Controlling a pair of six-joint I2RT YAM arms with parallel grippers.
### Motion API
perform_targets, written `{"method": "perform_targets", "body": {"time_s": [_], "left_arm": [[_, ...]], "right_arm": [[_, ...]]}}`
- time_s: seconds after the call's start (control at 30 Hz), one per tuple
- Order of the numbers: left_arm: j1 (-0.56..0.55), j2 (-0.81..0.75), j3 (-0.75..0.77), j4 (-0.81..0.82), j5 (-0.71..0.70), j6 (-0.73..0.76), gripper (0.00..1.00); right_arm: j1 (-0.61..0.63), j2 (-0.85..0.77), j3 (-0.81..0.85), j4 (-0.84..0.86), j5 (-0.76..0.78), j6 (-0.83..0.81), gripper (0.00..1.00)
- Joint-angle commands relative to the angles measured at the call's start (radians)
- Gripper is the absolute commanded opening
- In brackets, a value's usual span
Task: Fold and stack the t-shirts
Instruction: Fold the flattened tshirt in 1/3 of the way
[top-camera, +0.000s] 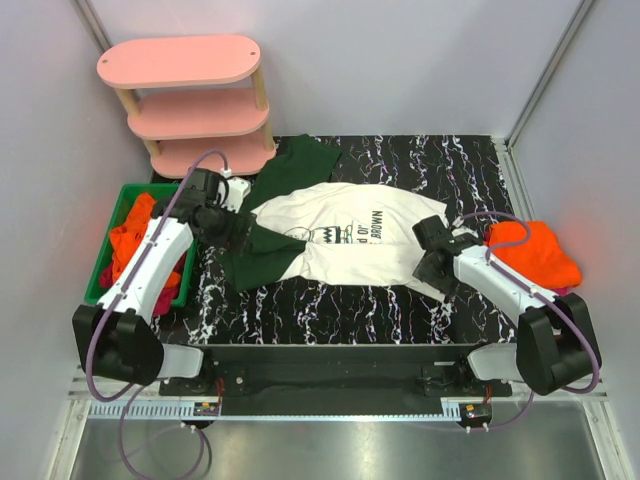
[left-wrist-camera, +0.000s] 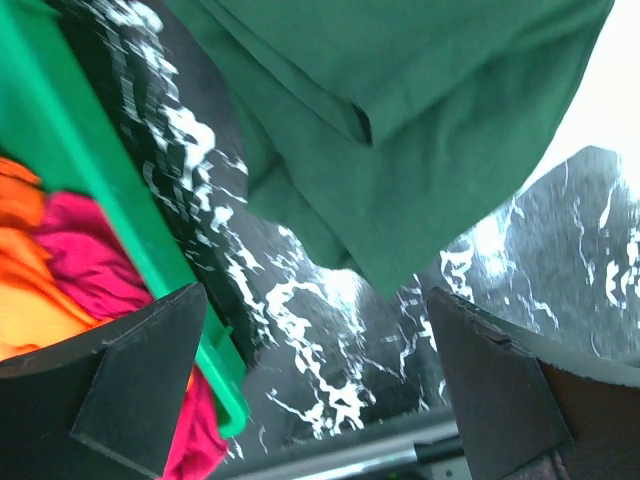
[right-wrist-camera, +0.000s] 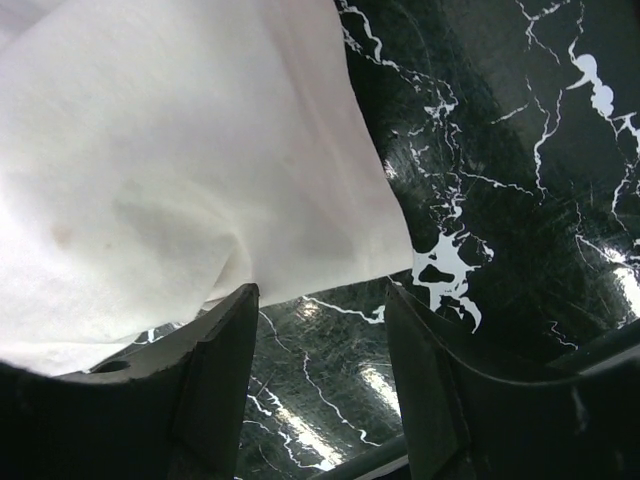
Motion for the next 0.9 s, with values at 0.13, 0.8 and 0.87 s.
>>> {"method": "perform_targets", "body": {"time_s": [0.13,0.8,0.87], "left_arm": [[-0.040,0.039,-0.043,-0.066,0.059,-0.009,0.99],[-0.063,0.163,-0.095,-0.066,-0.054,-0.061,0.99],[-0.063,0.163,-0.096,-0.056,-0.065,-0.063,0.98]], "right_arm": [[0.015,-0.091,-0.044,-0.091,0.046,0.075,0.61],[0.018,0.069,-0.029,-0.097,0.075,0.135,0.51],[0.018,0.070,-0.041,-0.086,0.087,0.155,0.49]]}}
